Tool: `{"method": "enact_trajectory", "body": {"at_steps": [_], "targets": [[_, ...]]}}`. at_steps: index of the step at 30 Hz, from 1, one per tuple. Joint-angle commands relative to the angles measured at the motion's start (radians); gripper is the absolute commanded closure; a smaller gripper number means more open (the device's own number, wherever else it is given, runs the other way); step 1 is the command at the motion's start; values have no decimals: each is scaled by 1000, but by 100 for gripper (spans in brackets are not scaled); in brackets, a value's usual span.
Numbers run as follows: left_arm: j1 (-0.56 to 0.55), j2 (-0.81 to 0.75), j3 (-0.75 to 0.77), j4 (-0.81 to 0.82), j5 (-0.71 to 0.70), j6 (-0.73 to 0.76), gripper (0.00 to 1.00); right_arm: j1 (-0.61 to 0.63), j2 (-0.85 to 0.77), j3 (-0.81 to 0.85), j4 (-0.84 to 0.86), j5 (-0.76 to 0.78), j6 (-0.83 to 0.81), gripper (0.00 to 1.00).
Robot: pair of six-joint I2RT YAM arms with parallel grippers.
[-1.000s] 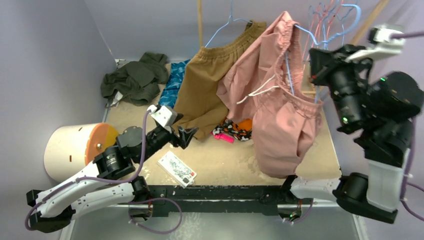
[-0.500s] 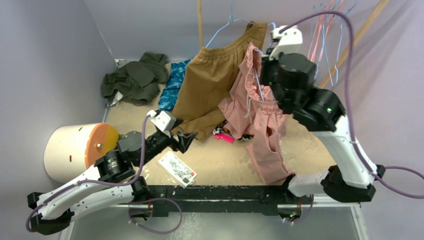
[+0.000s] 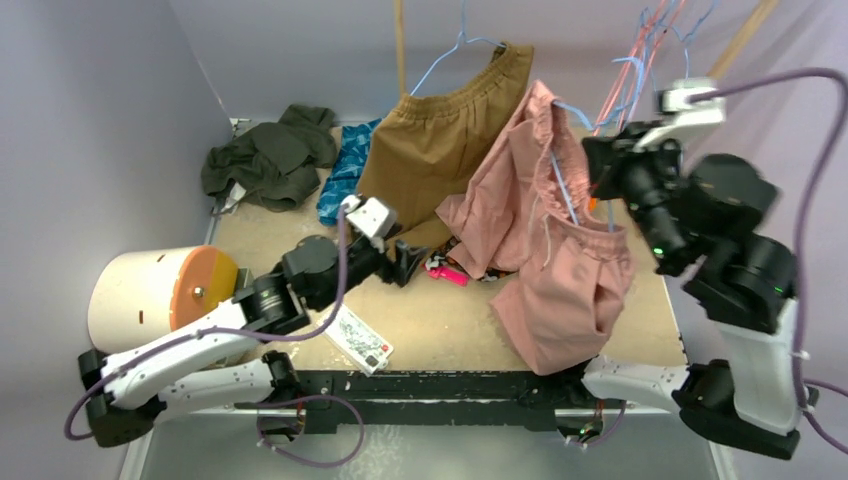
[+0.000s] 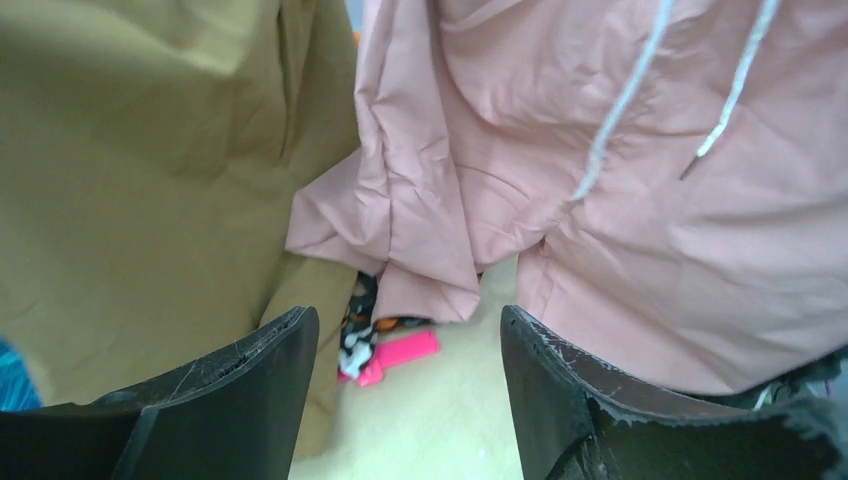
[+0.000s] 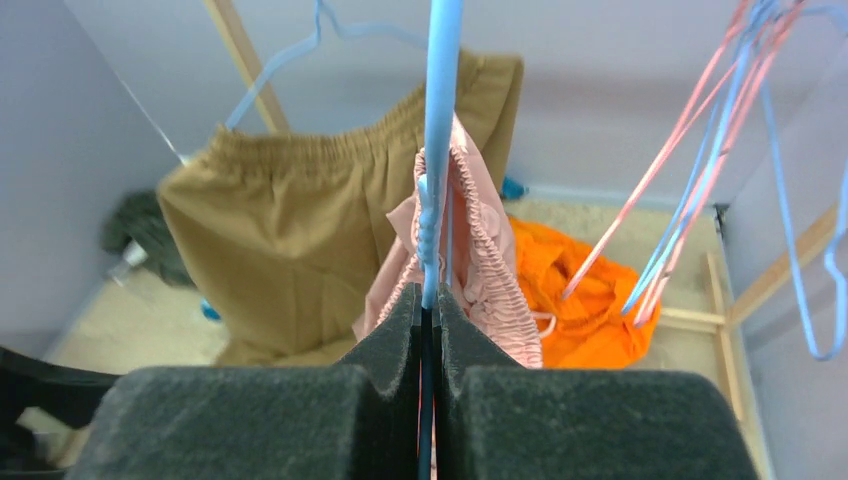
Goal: Place the shorts on the hanger
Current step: Place the hanger at the clothesline.
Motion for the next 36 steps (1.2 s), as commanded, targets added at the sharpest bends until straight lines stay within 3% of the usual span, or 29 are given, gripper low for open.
{"method": "enact_trajectory", "body": {"at_steps": [1,13,26,36], "targets": [[2,160,94,225,-5,-51,35,-3,-11,135,28,26,-14,100],[1,544,323,440,54,-193,41,-2,-69,194,37,49,-37,100],[1,812,487,548,-41,-312,45,-2,-151,258,54,-186,0,100],[-3,1026,643,763,154,-512,46,-2,-155,254,31,-142,-2,100]]}}
